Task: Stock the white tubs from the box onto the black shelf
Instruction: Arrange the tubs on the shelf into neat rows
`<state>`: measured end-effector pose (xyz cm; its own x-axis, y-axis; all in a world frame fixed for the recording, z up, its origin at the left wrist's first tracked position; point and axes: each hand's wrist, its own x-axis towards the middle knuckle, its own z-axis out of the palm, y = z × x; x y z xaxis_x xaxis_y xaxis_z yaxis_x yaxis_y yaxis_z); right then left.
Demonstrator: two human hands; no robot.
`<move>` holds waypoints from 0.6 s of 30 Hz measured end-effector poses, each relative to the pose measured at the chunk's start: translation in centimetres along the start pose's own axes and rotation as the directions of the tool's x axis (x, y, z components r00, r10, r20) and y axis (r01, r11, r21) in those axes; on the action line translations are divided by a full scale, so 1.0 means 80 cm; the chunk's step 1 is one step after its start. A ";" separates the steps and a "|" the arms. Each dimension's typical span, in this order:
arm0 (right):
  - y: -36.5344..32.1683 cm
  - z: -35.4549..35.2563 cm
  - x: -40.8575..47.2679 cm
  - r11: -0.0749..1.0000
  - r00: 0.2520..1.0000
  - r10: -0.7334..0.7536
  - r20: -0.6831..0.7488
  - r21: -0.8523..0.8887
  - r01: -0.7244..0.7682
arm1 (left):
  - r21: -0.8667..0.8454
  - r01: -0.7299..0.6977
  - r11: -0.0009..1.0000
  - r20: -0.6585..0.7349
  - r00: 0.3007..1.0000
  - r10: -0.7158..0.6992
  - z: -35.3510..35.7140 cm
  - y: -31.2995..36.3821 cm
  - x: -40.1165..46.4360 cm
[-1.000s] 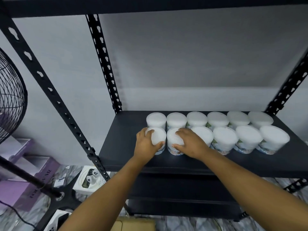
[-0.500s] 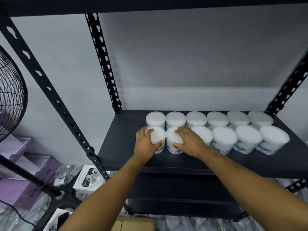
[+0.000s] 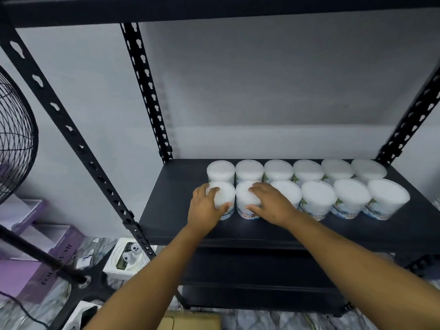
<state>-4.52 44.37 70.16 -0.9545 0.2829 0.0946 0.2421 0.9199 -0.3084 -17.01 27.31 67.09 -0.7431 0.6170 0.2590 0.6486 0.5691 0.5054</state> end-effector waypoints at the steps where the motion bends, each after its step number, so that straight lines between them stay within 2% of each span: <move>1: 0.000 0.000 0.000 1.000 1.000 -0.001 0.002 0.006 0.001 | -0.004 -0.004 1.000 0.004 1.000 0.004 -0.001 -0.001 -0.001; 6: 0.000 -0.001 -0.001 1.000 1.000 -0.010 0.006 -0.006 0.010 | -0.006 -0.023 1.000 0.015 1.000 0.024 -0.007 -0.002 -0.004; 10: -0.002 -0.001 0.001 0.999 1.000 -0.006 0.009 -0.040 0.007 | 0.077 -0.015 0.997 -0.019 1.000 0.016 -0.008 -0.004 -0.008; 14: -0.003 -0.002 0.000 1.000 1.000 -0.018 0.007 -0.012 0.018 | 0.082 -0.052 0.995 0.024 0.998 0.051 -0.010 -0.008 -0.010; 18: -0.006 -0.001 -0.001 1.000 1.000 0.005 -0.003 -0.028 -0.005 | 0.122 -0.015 0.992 -0.033 0.999 0.019 -0.015 -0.009 -0.011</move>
<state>-4.51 43.95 70.36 -0.9528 0.2880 0.0958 0.2514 0.9257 -0.2826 -17.06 25.71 67.49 -0.7356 0.6097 0.2952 0.6748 0.6219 0.3973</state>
